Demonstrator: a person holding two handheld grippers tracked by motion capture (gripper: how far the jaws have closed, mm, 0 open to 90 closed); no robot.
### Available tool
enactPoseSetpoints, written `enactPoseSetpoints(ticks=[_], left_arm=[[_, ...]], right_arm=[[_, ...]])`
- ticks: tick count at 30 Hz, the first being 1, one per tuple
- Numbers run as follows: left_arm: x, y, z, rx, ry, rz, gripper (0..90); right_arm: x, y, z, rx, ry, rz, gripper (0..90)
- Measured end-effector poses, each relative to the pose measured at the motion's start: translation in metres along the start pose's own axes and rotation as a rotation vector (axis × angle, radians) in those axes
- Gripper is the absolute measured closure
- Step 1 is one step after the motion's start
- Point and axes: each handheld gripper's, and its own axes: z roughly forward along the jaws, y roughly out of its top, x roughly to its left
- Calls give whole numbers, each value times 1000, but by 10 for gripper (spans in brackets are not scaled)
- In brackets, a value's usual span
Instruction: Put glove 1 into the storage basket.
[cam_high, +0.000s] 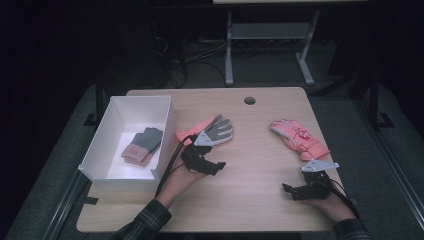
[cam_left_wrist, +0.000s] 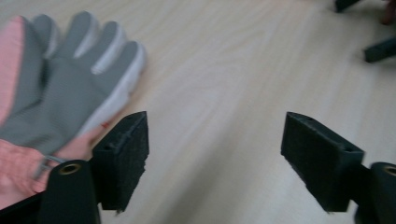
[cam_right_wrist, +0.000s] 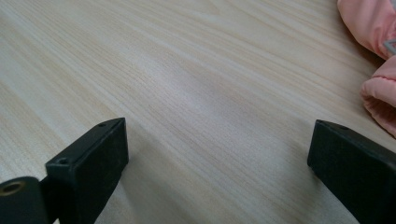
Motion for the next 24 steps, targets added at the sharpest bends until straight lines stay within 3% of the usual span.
enactPoseSetpoints(ticks=[5,7,10,13,19,20,24], left_arm=[[16,8,10,0,60,-24,331],[24,9,15,1,66,-59,360],[34,13,21,-1,86,-75,418],[44,16,27,-4,108,-104,447],[65,17,39,27,176,-117,509],[68,17,41,19,177,-137,513],[75,18,47,28,198,-152,528]], right_arm=[[0,0,0,0,0,-1,46],[0,0,0,0,0,-1,45],[0,0,0,1,1,-1,45],[0,0,0,0,1,0,45],[0,0,0,0,1,0,45],[0,0,0,0,1,0,46],[0,0,0,-1,2,-2,45]])
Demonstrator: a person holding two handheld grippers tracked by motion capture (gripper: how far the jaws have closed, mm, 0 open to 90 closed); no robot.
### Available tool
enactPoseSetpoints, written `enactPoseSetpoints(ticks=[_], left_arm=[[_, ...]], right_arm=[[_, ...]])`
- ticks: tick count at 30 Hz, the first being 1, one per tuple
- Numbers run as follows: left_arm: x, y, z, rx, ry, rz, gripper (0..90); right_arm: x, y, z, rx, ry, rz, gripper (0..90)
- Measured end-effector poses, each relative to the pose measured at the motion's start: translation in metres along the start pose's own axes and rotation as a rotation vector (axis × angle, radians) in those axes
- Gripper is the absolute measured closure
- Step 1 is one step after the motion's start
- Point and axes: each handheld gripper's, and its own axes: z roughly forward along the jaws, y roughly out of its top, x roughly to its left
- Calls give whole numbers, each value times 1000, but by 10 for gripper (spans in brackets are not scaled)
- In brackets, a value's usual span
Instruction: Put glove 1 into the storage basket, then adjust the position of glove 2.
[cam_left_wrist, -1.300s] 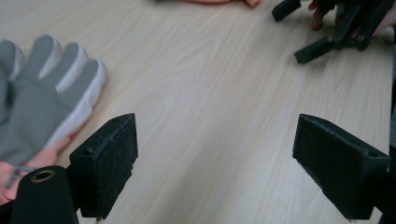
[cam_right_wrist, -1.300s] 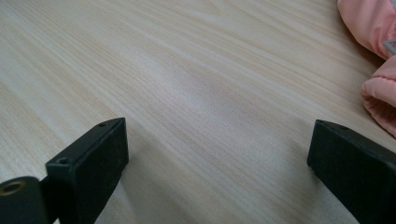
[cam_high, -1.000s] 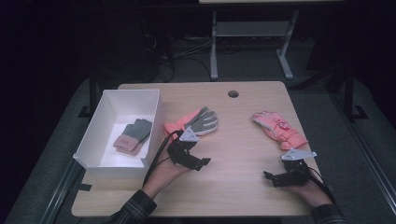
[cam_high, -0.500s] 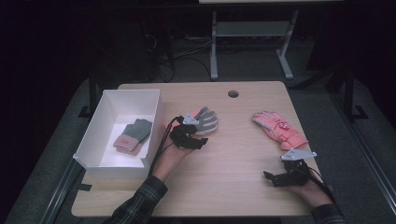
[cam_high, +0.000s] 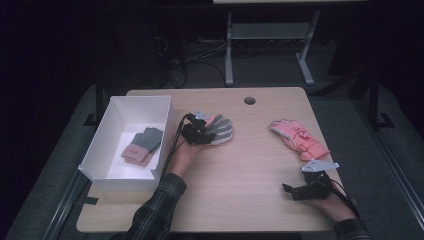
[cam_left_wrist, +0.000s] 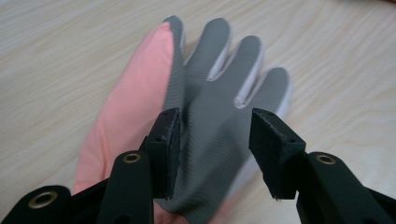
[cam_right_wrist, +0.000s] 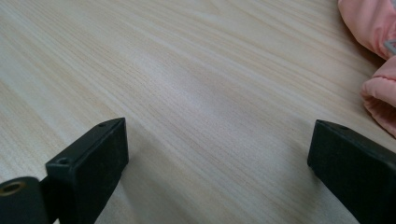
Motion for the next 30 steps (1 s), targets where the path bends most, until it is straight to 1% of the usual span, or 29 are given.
enactPoseSetpoints(ticks=[2,5,7,8,9,10,13,14,16,18,21,23,24,25,27,30], left_arm=[[3,-2,4,15,-11,-16,531],[4,-4,8,29,-17,-33,571],[5,-4,8,36,-8,-27,633],[5,-4,8,39,-6,-30,687],[6,-4,9,44,-10,-40,707],[6,-5,8,51,-9,-40,745],[7,-4,7,50,-13,-36,848],[6,-3,7,43,-15,-40,873],[5,-3,5,53,-27,-47,886],[5,-2,3,52,-39,-49,889],[1,0,-1,47,-54,-43,890],[-3,1,-5,35,-79,-45,889],[-5,2,-7,34,-89,-32,889],[-8,2,-9,32,-99,-29,889],[-16,3,-13,31,-122,-2,889],[-28,5,-18,22,-154,23,889]], right_arm=[[0,0,0,1,0,-2,46],[0,0,0,0,1,-1,45],[0,0,0,0,1,-1,45],[0,0,0,0,1,-1,45],[0,0,0,0,1,-1,46],[0,0,0,0,1,-1,45],[0,0,0,0,1,-1,46],[0,0,0,0,1,-1,46],[0,0,0,0,1,-1,45],[0,0,0,0,1,-1,45],[0,0,0,1,2,-2,45],[0,0,0,1,2,-2,45],[0,0,0,1,2,-2,45],[0,0,0,1,2,-2,45],[0,0,0,1,1,-2,45],[0,0,0,1,2,-1,45]])
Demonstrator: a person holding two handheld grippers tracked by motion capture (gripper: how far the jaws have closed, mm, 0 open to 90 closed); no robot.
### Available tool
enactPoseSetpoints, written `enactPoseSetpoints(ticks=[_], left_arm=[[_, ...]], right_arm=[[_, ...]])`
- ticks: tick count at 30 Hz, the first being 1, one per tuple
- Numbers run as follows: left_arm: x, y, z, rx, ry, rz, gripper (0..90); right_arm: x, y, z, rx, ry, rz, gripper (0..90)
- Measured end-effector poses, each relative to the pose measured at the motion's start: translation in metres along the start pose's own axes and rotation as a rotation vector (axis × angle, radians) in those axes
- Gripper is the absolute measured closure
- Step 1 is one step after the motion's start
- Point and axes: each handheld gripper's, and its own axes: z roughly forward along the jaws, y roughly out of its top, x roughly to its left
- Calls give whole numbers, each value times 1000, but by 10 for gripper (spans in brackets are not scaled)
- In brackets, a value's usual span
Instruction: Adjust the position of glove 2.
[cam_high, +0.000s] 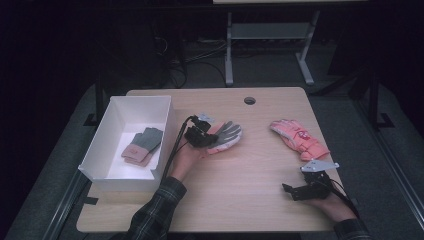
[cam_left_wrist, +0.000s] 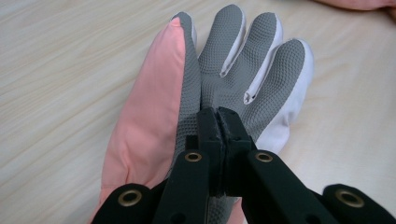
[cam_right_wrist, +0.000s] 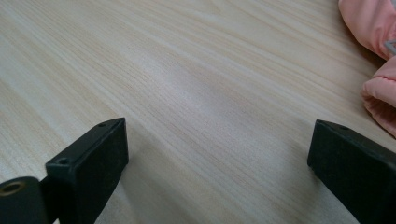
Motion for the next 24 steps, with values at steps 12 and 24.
enactPoseSetpoints(ticks=[12,24], left_arm=[[-63,9,3,30,-126,114,888],[-86,6,23,70,-199,177,772]], right_arm=[[0,0,0,0,0,-1,45],[0,0,0,0,0,0,45]])
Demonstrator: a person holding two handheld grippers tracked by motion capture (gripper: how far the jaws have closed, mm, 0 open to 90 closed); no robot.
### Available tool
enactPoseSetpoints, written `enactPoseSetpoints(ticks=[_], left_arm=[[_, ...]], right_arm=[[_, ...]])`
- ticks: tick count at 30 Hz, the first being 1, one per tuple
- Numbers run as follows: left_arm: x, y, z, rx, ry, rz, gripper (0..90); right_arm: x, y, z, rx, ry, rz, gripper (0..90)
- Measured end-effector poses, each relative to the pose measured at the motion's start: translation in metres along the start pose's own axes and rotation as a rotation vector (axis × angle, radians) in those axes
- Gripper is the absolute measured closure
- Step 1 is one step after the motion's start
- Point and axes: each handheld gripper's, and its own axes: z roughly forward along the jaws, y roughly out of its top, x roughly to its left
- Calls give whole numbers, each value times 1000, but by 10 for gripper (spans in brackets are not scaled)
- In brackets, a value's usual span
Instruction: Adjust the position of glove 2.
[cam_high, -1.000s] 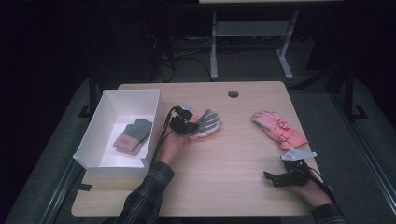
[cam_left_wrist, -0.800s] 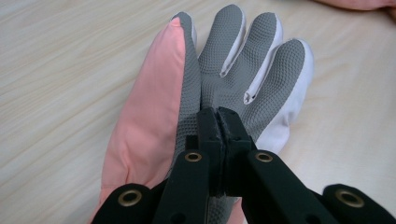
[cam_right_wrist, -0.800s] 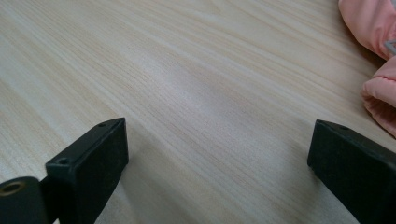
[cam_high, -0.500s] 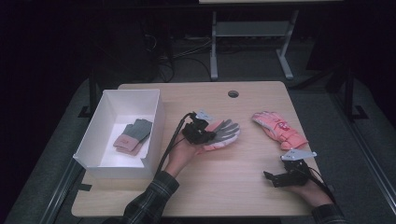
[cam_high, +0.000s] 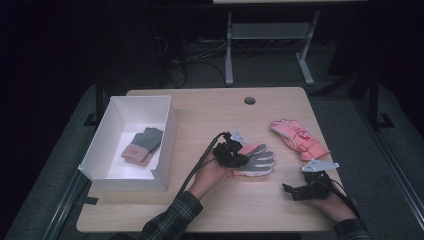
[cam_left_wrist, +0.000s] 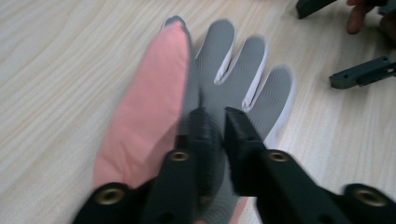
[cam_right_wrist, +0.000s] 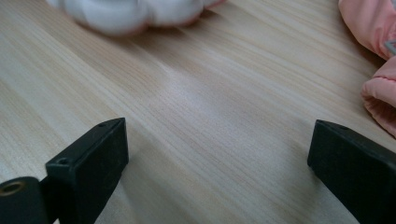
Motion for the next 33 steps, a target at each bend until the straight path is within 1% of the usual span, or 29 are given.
enactPoseSetpoints(ticks=[1,2,3,4,5,6,7,8,10,11,12,13,15,17,18,21,24,26,28,29,30,33], left_arm=[[0,1,-2,-12,4,0,737],[1,2,-6,-19,6,3,731],[2,3,-10,-25,9,5,750],[5,4,-15,-33,20,1,790],[9,4,-19,-44,30,-10,834],[14,4,-24,-37,37,-8,871],[19,4,-27,-45,56,-11,895],[24,3,-31,-48,80,-23,896],[37,0,-36,-52,105,-53,897],[42,-2,-36,-63,119,-82,897],[49,-5,-36,-64,131,-99,897],[55,-8,-35,-56,135,-121,897],[64,-14,-30,-30,147,-144,897],[71,-21,-24,-9,145,-168,897],[72,-24,-22,3,142,-170,897],[73,-31,-19,23,130,-173,897],[69,-35,-22,19,121,-184,897],[66,-37,-24,38,118,-178,897],[61,-39,-27,54,104,-155,897],[59,-41,-29,71,106,-136,897],[56,-43,-31,75,102,-130,897],[49,-49,-37,74,74,-117,898]], right_arm=[[0,0,0,0,0,0,45],[0,0,0,0,0,0,45],[0,0,0,0,0,0,45],[0,0,0,0,0,0,45],[0,0,0,0,0,0,45],[0,0,0,0,0,0,45],[0,0,0,0,0,0,45],[0,0,0,0,0,-1,45],[0,0,0,0,0,0,45],[0,0,0,0,0,-1,45],[0,0,0,0,0,-1,45],[0,0,0,0,0,0,45],[0,0,0,1,0,-1,45],[0,0,0,0,0,0,45],[0,0,0,0,0,0,45],[0,0,0,0,1,0,45],[0,0,0,0,1,0,45],[0,0,0,0,1,0,45],[0,0,0,0,1,-1,45],[0,0,0,0,1,-1,45],[0,0,0,0,1,-1,45],[0,0,0,0,1,-1,45]])
